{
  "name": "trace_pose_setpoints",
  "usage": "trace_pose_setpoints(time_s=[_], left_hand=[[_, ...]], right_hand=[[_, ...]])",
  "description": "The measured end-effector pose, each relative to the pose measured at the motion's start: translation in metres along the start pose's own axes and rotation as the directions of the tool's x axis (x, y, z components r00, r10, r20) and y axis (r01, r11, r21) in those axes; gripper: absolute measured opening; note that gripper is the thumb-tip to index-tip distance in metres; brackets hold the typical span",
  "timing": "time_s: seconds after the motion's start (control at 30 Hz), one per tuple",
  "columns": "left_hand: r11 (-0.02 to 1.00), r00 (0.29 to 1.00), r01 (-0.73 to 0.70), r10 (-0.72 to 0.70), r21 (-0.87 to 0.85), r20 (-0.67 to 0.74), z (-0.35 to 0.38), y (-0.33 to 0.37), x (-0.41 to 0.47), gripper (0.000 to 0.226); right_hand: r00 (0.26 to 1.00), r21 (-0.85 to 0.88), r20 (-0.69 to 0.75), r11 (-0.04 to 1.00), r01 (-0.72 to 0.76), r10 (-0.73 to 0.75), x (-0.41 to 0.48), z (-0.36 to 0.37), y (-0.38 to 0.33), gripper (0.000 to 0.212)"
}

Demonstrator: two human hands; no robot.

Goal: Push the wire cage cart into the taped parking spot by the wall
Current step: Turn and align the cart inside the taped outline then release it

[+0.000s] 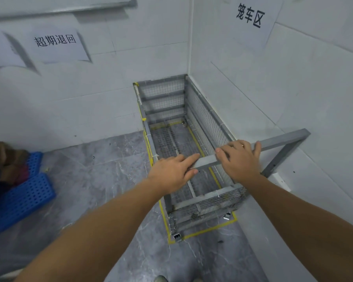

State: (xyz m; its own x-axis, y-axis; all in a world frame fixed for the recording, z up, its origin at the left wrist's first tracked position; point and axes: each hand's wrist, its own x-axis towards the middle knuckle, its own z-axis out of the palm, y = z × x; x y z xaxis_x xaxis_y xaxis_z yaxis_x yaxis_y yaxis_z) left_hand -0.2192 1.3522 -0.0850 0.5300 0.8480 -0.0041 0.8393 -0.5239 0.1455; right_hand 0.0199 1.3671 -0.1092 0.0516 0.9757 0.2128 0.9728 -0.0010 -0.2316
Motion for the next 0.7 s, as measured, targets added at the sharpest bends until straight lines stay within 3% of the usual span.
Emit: trace_pose_setpoints(time_s=[0.23,0.43,0.7], left_hand=[[0.997,0.997,0.061,-0.064,0.055,0.053,0.003,0.002,0.011,0.06],[0.995,0.997,0.064,-0.068,0.071,0.047,0.001,0.002,0.009,0.059],[0.969,0.976,0.204,-0.212,0.141,0.049,0.002,0.017,0.006,0.064]], right_hand=[[0.998,0.017,-0.054,0.999,-0.037,0.038,0.006,0.003,0.006,0.046],[1.0,-0.005,0.013,1.0,-0.021,0.021,0.009,0.001,0.011,0.054],[0.976,0.031,0.065,0.978,0.205,-0.206,0.014,-0.011,0.04,0.057]])
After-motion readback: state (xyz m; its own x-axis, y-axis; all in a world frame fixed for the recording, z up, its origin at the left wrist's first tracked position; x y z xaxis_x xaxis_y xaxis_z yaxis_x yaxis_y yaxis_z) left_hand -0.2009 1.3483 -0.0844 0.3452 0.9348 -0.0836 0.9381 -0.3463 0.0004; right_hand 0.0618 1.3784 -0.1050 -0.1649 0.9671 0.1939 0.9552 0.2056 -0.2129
